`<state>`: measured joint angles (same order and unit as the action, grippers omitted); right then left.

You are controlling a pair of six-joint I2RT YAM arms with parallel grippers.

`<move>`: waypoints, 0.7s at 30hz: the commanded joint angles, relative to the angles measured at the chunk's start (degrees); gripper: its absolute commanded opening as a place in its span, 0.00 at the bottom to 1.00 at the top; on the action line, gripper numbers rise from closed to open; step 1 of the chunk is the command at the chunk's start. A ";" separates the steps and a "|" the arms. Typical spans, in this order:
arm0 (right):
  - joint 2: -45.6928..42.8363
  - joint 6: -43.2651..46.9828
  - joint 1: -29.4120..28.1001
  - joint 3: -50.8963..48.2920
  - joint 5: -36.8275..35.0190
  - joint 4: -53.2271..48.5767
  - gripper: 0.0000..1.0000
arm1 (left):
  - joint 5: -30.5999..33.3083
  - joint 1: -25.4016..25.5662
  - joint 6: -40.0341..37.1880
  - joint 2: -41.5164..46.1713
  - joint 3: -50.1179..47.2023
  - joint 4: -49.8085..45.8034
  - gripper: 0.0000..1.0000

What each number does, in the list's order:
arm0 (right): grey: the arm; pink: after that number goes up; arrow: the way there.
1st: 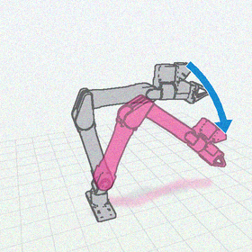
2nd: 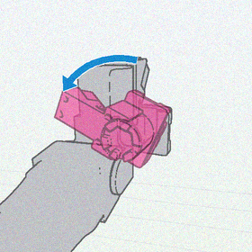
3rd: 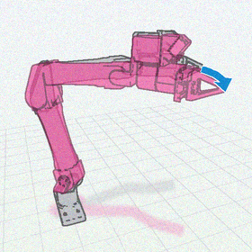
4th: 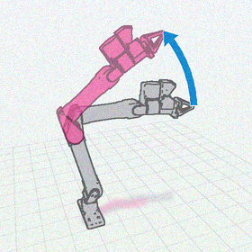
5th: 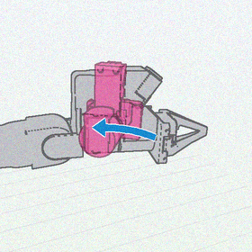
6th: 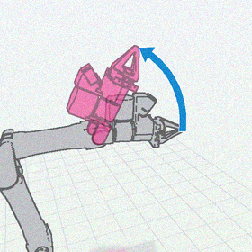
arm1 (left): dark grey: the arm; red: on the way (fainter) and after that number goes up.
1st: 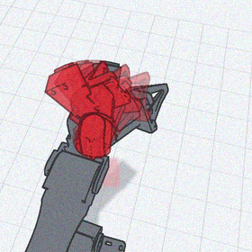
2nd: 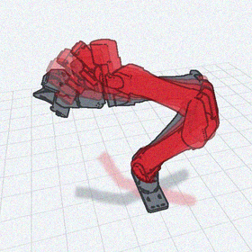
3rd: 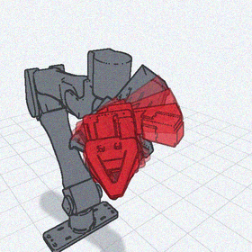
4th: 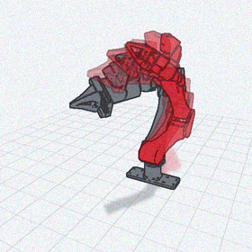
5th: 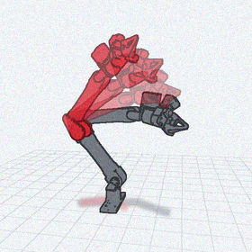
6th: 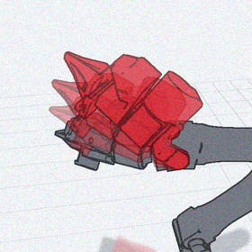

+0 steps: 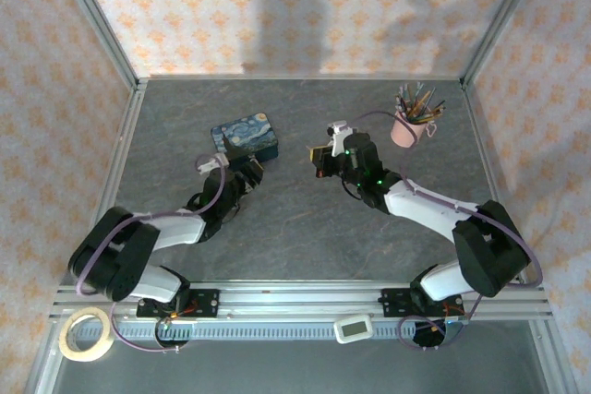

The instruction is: Unlock a padlock with a key

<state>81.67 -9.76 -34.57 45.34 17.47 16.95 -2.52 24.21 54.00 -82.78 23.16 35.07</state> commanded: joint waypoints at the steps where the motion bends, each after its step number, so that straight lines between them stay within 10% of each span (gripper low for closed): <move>1: -1.98 1.04 -0.06 0.55 -2.97 -0.58 0.00 | -0.06 -0.30 -3.42 -3.88 4.66 -2.95 0.79; 21: -1.51 -1.81 -0.06 -1.22 1.61 4.19 0.00 | 7.78 -0.67 -6.54 -20.36 13.10 4.86 0.54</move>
<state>80.93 -10.31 -34.57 45.10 17.89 17.72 2.37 23.88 48.75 -101.08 35.20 37.34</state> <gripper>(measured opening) 0.045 0.542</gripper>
